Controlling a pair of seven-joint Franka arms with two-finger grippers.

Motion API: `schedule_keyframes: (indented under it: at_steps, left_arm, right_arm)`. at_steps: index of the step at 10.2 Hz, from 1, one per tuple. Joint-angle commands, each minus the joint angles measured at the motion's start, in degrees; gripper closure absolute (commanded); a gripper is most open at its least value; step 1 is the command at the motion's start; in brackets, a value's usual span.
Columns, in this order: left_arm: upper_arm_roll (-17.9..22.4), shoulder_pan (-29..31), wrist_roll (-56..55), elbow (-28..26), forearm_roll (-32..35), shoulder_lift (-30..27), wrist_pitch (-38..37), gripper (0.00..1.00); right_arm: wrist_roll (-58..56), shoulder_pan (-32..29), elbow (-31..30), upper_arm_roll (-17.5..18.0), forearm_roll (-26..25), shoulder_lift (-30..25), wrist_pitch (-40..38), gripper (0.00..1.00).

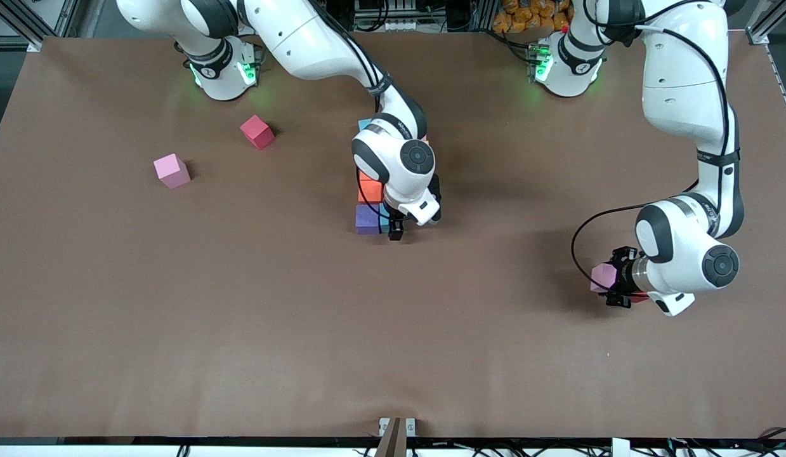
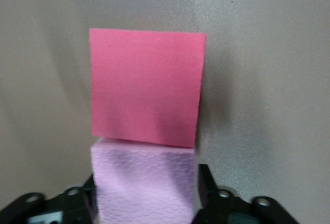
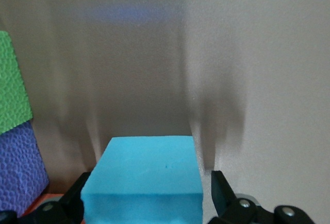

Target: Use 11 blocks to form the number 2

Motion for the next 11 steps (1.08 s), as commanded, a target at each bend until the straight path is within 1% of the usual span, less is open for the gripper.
schedule_keyframes:
  at_steps: [1, 2, 5, 6, 8, 11]
  left_arm:
    - [-0.1, -0.9, 3.9, 1.1, 0.6, 0.4, 0.5, 0.99]
    - [-0.9, -1.2, 3.5, 1.7, 0.7, 0.1, 0.5, 1.0]
    - [-1.1, -4.4, 2.8, 4.5, 0.6, -1.0, -0.8, 1.0]
    - [-1.1, -4.6, 2.8, 5.3, 0.6, -1.8, -1.6, 1.0]
    - [-1.1, -4.6, 1.9, 8.8, 0.4, -2.0, -5.4, 1.0]
    - [-1.1, -6.0, 0.6, 9.5, 0.5, -2.0, -5.7, 1.0]
  right_arm:
    - [1.2, 0.9, 0.2, -0.9, -0.9, 0.0, -0.2, 0.0]
    - [1.1, 0.9, 0.2, -0.9, -0.8, -0.1, -0.3, 0.0]
    - [1.0, 0.9, 0.3, -0.9, -0.6, -0.8, -1.6, 0.0]
    - [1.0, 0.9, 0.3, -0.9, -0.6, -0.9, -2.0, 0.0]
    - [0.8, 0.9, 0.5, -0.9, -0.6, -1.4, -2.7, 0.0]
    - [0.6, 0.9, 0.8, -0.8, 0.1, -1.9, -4.2, 0.0]
